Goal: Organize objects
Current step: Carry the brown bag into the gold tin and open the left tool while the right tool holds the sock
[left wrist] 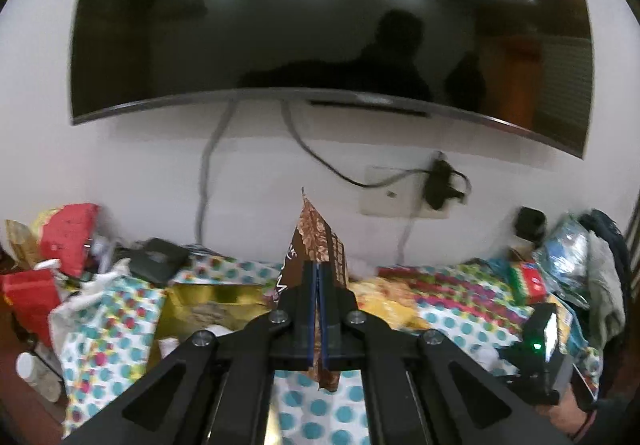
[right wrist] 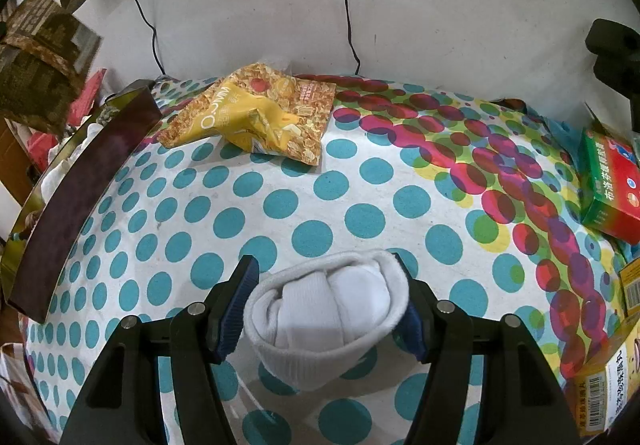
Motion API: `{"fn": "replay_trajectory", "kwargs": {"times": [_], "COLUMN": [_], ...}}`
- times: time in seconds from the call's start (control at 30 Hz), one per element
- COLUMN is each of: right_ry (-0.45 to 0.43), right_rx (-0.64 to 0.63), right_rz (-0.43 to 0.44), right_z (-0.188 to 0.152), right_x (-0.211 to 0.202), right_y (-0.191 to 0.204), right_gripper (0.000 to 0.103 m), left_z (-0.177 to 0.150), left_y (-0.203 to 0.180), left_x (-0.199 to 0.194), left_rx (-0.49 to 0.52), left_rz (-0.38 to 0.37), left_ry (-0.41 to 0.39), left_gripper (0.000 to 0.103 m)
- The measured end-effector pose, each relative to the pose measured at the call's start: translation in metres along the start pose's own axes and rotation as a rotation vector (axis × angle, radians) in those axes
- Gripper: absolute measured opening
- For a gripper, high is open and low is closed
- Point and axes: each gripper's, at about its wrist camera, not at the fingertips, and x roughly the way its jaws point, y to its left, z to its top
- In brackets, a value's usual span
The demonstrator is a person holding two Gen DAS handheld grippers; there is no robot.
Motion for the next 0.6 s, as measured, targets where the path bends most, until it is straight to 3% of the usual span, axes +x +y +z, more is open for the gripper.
{"fn": "replay_trajectory", "kwargs": {"times": [0.37, 0.6], "right_ry": [0.008, 0.011], "right_rx": [-0.028, -0.04], "right_rz": [-0.036, -0.045], "right_z": [-0.002, -0.002], "right_x": [0.0, 0.001], "right_y": [0.004, 0.006], "right_gripper": [0.062, 0.063], "left_z": [-0.001, -0.014], "left_y": [0.058, 0.076], "left_x": [0.014, 0.034], "left_rx": [-0.026, -0.037], "left_rz": [0.143, 0.179], "left_ry": [0.061, 0.109], "left_gripper": [0.001, 0.001]}}
